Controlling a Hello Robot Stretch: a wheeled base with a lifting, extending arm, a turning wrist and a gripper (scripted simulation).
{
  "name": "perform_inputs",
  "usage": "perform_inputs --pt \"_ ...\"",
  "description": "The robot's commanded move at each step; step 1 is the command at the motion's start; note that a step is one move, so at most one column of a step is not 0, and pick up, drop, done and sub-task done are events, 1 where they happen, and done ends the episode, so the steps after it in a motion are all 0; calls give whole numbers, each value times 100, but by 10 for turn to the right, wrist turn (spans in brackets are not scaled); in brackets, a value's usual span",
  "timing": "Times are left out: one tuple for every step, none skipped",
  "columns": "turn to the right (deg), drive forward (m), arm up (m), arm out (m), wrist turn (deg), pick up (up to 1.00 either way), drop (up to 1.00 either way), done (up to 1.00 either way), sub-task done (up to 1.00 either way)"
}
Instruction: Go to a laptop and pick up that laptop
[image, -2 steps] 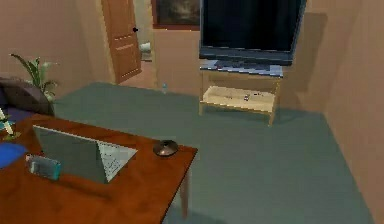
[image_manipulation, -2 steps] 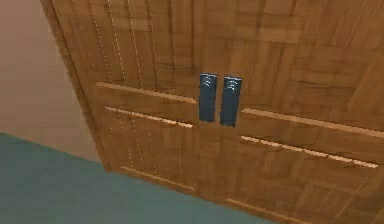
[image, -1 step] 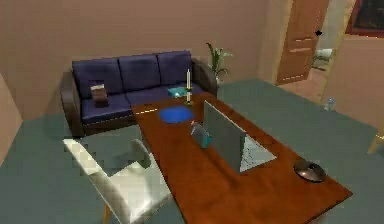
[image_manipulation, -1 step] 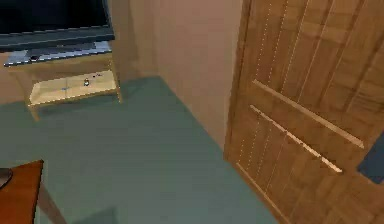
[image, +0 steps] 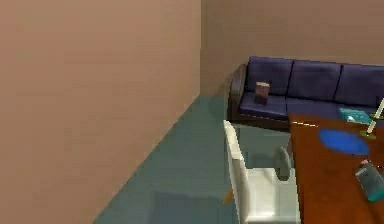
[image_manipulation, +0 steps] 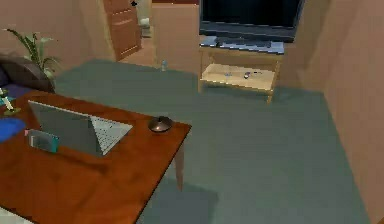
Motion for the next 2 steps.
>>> perform_inputs --pt "-270 0 0 0 0 0 0 0 0" --pt "390 0 0 0 0 0 0 0 0"
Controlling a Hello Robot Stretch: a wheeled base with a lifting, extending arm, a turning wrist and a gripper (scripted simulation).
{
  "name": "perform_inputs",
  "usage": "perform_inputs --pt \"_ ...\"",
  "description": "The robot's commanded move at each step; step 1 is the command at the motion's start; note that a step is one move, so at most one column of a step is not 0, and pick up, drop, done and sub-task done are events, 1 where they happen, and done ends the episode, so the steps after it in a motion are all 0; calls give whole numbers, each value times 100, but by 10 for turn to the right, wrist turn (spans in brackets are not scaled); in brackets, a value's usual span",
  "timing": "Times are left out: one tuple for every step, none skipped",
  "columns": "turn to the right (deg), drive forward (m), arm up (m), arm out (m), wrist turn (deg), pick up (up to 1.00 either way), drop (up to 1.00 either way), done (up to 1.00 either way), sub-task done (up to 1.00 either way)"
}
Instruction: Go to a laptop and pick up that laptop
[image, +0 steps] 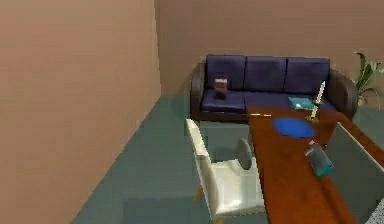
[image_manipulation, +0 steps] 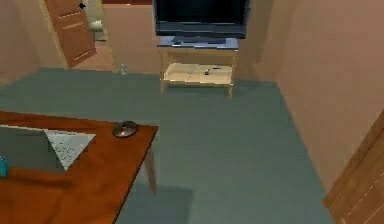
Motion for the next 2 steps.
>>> perform_inputs --pt "0 50 0 0 0 0 0 0 0" --pt "-150 0 0 0 0 0 0 0 0"
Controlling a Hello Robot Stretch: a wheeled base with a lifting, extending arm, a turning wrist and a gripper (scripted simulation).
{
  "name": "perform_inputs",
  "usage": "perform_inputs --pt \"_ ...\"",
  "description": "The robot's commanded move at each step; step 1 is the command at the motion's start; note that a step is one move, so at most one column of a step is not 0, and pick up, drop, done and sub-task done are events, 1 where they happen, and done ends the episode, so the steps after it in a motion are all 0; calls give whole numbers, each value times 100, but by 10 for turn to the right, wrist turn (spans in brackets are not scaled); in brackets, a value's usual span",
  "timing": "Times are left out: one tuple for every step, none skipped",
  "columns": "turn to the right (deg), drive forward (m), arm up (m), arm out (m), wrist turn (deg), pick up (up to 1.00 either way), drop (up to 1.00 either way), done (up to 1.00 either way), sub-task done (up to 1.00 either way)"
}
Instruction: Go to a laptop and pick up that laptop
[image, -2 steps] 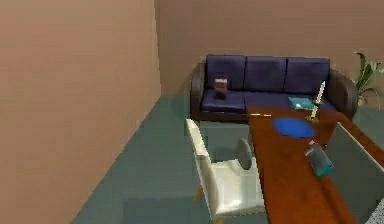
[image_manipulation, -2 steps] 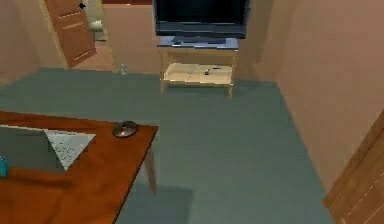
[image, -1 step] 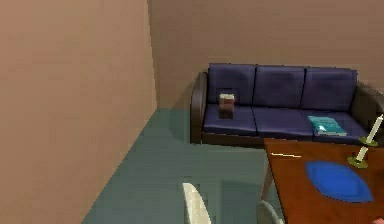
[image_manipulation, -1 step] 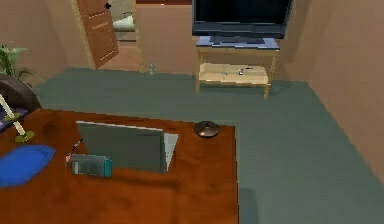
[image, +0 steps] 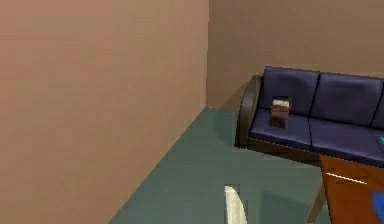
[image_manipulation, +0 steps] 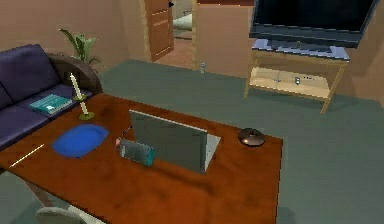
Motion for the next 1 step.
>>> perform_inputs --pt "0 0 50 0 0 0 0 0 0"
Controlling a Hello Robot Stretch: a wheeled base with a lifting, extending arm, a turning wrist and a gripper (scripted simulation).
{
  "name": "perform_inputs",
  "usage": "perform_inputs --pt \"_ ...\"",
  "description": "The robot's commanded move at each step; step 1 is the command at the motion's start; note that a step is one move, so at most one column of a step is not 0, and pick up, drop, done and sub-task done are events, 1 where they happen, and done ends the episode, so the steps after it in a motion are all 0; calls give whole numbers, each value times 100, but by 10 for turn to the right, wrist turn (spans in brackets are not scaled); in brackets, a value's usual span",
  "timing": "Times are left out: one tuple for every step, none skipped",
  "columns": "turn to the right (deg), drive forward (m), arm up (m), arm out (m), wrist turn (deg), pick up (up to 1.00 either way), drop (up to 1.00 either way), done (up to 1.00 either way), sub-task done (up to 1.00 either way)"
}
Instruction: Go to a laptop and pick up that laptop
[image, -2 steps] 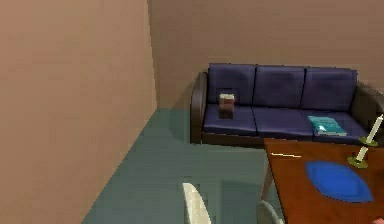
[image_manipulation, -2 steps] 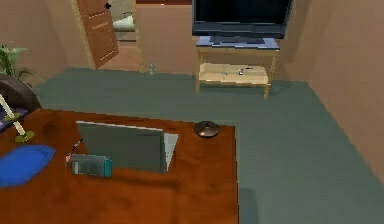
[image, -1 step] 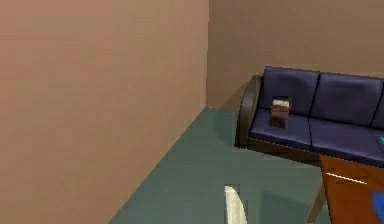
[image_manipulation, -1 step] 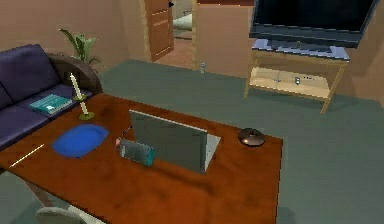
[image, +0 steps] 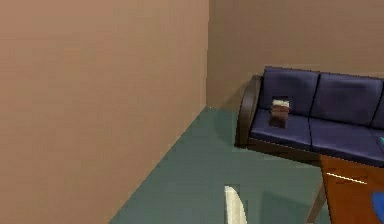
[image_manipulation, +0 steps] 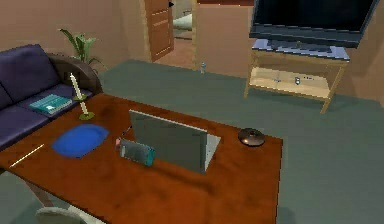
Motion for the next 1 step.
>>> perform_inputs --pt "0 0 22 0 0 0 0 0 0"
